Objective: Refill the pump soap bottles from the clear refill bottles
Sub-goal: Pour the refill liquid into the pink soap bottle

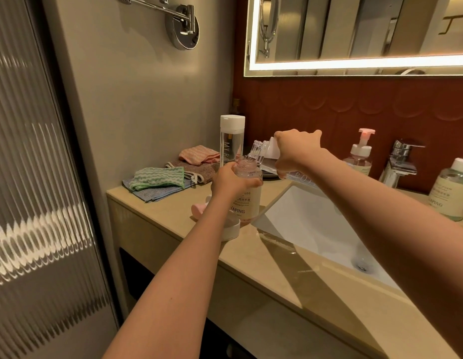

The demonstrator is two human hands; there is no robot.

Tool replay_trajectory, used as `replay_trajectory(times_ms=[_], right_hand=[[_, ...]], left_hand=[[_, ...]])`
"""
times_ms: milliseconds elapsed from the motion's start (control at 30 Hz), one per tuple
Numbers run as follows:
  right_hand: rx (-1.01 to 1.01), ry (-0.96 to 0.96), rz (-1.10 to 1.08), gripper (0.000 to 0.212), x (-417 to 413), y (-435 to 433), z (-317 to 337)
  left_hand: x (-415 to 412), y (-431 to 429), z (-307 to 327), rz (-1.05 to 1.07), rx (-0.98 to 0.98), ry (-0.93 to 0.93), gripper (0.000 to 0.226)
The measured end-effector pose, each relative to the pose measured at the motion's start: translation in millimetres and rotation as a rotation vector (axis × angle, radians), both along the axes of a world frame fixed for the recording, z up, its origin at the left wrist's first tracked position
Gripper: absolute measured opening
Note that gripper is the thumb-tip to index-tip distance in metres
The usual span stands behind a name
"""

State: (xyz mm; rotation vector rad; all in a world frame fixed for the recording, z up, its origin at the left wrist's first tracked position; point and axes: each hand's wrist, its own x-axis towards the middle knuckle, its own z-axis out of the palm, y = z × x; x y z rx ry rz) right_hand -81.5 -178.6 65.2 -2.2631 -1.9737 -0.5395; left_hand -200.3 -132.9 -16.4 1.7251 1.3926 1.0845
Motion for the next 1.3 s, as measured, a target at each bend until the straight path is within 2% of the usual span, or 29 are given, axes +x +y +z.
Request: replay_trajectory(times_ms=[600, 767, 1000, 1300], right_hand=[[0.006, -0.034, -0.009, 0.054, 0.4, 2.6, -0.5], [0.030, -0.016, 0.000, 0.045, 2.4, 7.4, -2.6], [0.026, -0.027, -0.003, 0.044, 2.4, 5.5, -2.5], [0.000, -0.009, -0.004, 0.050, -0.2, 3.1, -1.2]], left_hand=[[-0.2, -1.8, 0.4, 0.000, -0.006, -0.020, 0.084], [-0.3, -1.7, 0.6, -0.002, -0.012, -0.027, 0.084], [-0.3, -1.4, 0.3, -0.004, -0.010, -0.021, 0.082], [-0.1, -1.6, -0.3, 0.001, -0.011, -0.017, 0.080]])
